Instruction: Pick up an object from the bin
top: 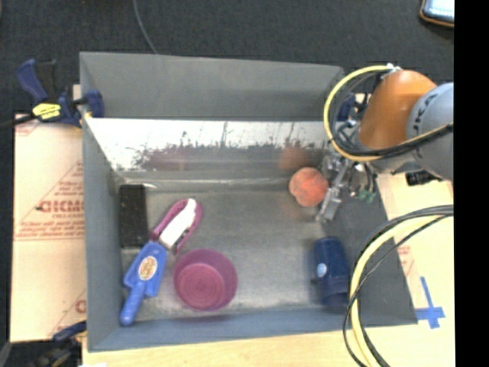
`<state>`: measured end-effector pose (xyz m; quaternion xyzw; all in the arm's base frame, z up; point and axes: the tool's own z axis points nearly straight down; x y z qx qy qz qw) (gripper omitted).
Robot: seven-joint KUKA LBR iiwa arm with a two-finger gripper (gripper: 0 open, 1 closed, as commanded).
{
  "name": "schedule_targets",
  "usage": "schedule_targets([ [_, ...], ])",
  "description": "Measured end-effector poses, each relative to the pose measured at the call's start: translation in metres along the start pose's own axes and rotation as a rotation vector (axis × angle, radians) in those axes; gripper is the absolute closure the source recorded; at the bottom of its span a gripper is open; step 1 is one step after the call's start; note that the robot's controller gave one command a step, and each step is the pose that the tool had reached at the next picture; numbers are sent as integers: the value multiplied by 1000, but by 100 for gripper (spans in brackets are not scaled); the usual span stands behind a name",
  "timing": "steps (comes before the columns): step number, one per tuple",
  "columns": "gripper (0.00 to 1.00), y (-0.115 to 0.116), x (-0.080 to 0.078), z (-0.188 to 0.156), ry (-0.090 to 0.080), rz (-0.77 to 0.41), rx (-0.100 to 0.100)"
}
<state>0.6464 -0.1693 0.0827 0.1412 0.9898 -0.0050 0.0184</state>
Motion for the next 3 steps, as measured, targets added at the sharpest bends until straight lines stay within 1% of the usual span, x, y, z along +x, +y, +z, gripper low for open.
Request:
schedule_targets([
  [1,100,5,-6,0,-11,59,5],
  [2,100,5,-6,0,-11,57,6],
  [3,100,4,-9,-39,-19,56,6],
])
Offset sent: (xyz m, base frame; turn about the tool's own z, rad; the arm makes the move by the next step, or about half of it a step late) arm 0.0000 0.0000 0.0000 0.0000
